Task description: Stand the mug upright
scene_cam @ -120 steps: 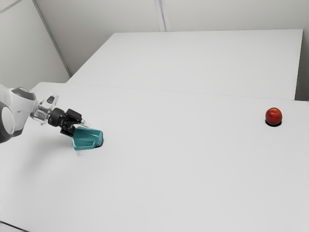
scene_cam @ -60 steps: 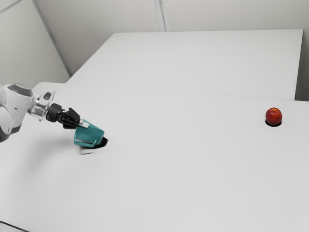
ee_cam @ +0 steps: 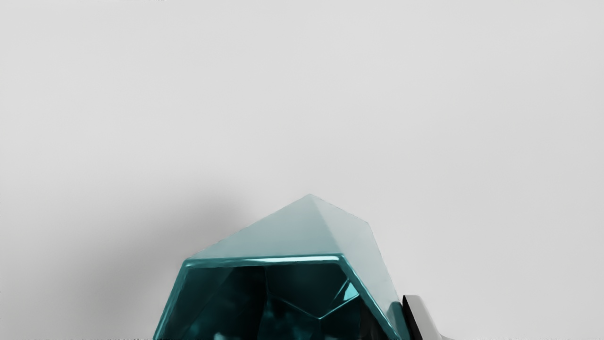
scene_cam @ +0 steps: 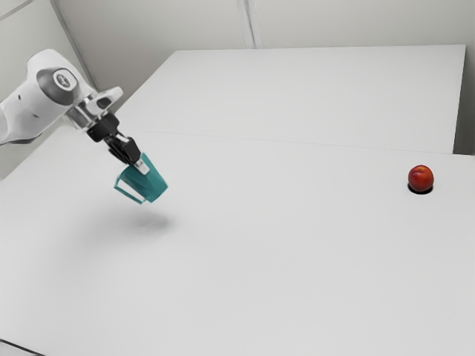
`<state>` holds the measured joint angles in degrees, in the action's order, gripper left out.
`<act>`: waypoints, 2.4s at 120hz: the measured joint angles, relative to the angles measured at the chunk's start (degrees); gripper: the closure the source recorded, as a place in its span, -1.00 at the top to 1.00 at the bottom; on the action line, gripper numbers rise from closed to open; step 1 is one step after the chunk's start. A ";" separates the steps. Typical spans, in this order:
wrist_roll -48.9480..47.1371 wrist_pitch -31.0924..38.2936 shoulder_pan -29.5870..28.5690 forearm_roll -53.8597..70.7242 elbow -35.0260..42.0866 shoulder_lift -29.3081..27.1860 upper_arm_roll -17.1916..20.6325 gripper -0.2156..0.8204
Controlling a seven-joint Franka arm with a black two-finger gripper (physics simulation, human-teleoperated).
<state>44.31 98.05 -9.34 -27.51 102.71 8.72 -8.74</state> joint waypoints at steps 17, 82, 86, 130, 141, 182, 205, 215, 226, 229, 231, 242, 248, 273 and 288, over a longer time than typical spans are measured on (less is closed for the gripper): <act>-5.32 3.41 2.57 10.47 -1.21 -1.01 5.80 -0.92; -20.09 18.54 5.95 26.67 6.74 0.81 10.84 -0.92; -20.67 19.28 6.03 26.83 6.98 1.37 10.86 -0.92; -25.45 23.57 6.62 27.36 7.26 6.31 10.87 -0.90; -26.10 23.87 6.84 27.10 7.26 6.79 10.89 -0.74; -27.33 22.77 7.05 26.54 6.83 3.76 11.02 0.30; -27.59 17.12 7.02 25.35 0.33 2.31 10.85 0.47; -27.73 13.36 6.96 24.84 -5.01 2.27 10.67 0.51; -27.90 8.85 6.95 24.58 -10.98 2.06 10.60 0.53; -27.97 7.69 6.95 24.53 -12.12 1.73 10.61 0.54; -28.03 7.00 6.95 24.51 -12.67 1.45 10.60 0.54; -28.38 4.01 6.96 24.46 -13.91 -0.51 10.59 0.56; -28.53 2.84 6.96 24.50 -14.08 -1.34 10.59 0.56; -29.06 -0.84 6.95 24.56 -14.12 -2.53 10.59 0.58; -29.28 -1.89 6.96 24.53 -14.10 -2.77 10.59 0.58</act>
<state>15.03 96.16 -2.38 -2.98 88.61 5.95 1.85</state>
